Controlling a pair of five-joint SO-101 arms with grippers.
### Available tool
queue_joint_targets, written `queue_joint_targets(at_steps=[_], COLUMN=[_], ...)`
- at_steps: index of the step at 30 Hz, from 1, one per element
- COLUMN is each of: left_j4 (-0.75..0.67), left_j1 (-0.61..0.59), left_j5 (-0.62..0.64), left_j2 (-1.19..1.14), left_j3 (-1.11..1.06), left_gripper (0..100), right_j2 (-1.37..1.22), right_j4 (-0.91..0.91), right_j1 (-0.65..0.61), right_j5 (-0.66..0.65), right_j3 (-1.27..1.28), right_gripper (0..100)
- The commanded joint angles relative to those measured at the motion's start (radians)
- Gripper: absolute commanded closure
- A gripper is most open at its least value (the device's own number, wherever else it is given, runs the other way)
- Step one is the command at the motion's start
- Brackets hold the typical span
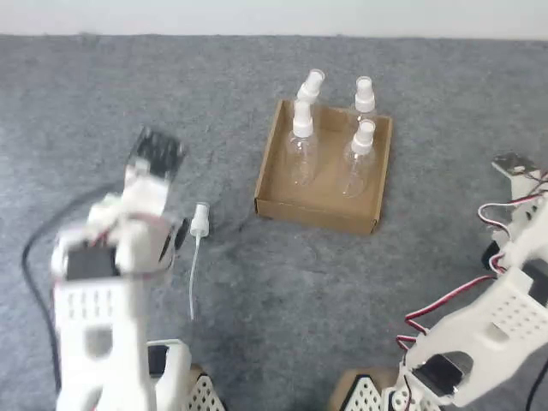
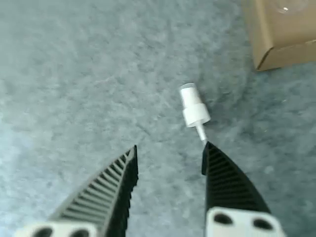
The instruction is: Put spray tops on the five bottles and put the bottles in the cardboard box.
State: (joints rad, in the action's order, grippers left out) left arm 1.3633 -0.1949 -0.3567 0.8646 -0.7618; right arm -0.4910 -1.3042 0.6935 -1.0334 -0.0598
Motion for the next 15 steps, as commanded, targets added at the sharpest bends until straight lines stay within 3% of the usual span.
queue_joint_targets(at_steps=[1, 9, 15], left_j4=[-0.049, -0.255, -0.301], left_j1=[0.044, 0.08, 0.107], left_j5=[0.075, 0.183, 0.242], left_j2=[-0.353, -0.709, -0.921], left_j3=[0.176, 0.222, 0.341], left_gripper=[81, 81, 81], right_j2=[0.008, 0.016, 0.016], right_j4=[-0.004, -0.002, -0.002], right_j1=[0.031, 0.03, 0.038], right_j5=[-0.015, 0.089, 0.115], right_j3=[-0.025, -0.025, -0.025], right_gripper=[99.2, 99.2, 99.2])
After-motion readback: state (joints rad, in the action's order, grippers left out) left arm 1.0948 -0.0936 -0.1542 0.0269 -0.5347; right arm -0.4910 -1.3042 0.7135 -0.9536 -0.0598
